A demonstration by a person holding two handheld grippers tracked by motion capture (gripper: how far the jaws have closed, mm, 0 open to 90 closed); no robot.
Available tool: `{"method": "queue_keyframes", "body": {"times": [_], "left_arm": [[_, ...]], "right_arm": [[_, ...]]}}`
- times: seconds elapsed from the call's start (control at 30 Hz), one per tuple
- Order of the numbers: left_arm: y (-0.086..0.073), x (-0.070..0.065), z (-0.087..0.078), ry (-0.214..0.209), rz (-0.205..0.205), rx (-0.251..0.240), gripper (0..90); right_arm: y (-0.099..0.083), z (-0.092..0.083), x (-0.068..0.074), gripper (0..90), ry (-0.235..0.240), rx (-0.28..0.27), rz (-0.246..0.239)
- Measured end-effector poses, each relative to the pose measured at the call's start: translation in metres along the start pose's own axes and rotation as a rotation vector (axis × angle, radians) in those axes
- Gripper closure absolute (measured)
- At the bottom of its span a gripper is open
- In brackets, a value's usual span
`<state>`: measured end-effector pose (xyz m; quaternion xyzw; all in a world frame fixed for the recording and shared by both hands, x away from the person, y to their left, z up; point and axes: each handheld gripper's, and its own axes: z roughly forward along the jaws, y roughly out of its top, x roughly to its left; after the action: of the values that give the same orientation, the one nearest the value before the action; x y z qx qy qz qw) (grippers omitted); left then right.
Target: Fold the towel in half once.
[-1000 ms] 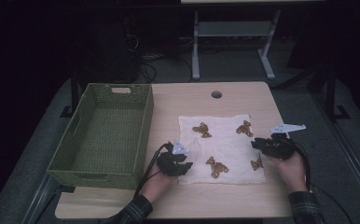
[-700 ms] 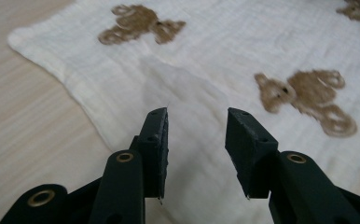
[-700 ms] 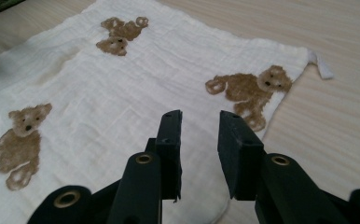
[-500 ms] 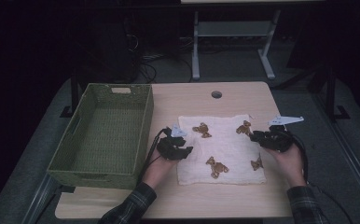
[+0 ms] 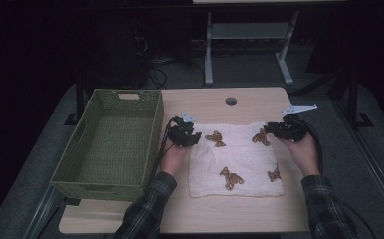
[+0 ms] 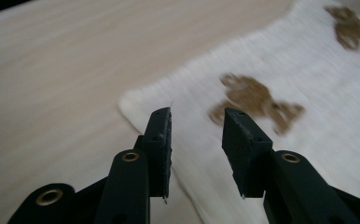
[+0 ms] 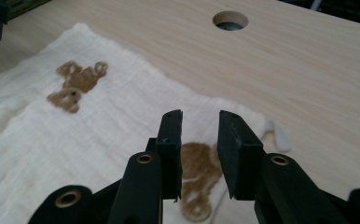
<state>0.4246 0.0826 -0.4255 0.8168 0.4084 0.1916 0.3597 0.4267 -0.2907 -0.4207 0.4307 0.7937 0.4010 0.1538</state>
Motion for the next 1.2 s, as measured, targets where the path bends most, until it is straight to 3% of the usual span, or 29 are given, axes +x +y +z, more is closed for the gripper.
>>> {"method": "queue_keyframes", "body": {"times": [0.23, 0.3, 0.47, 0.6, 0.83, 1.07, 1.2], "left_arm": [[0.015, 0.021, 0.022, 0.081, -0.029, 0.007, 62.8], [0.017, 0.026, 0.029, 0.101, -0.04, 0.016, 62.8], [0.016, 0.036, 0.045, 0.103, -0.079, 0.027, 62.0], [0.014, 0.036, 0.053, 0.127, -0.046, 0.042, 57.8], [0.009, 0.044, 0.057, 0.129, -0.06, 0.045, 53.1], [0.003, 0.048, 0.064, 0.119, -0.075, 0.058, 50.4], [0.0, 0.048, 0.07, 0.106, -0.088, 0.053, 50.7]], "right_arm": [[0.011, 0.022, -0.02, 71.0, -0.027, 0.015, 0.012], [0.012, 0.031, -0.026, 71.0, -0.023, 0.045, 0.033], [0.008, 0.05, -0.039, 70.9, -0.056, 0.034, 0.08], [-0.001, 0.06, -0.047, 69.7, -0.058, 0.065, 0.109], [-0.006, 0.07, -0.049, 70.1, -0.087, 0.047, 0.113], [-0.007, 0.073, -0.049, 83.7, -0.095, 0.063, 0.115], [-0.008, 0.072, -0.05, 85.8, -0.087, 0.065, 0.121]]}}
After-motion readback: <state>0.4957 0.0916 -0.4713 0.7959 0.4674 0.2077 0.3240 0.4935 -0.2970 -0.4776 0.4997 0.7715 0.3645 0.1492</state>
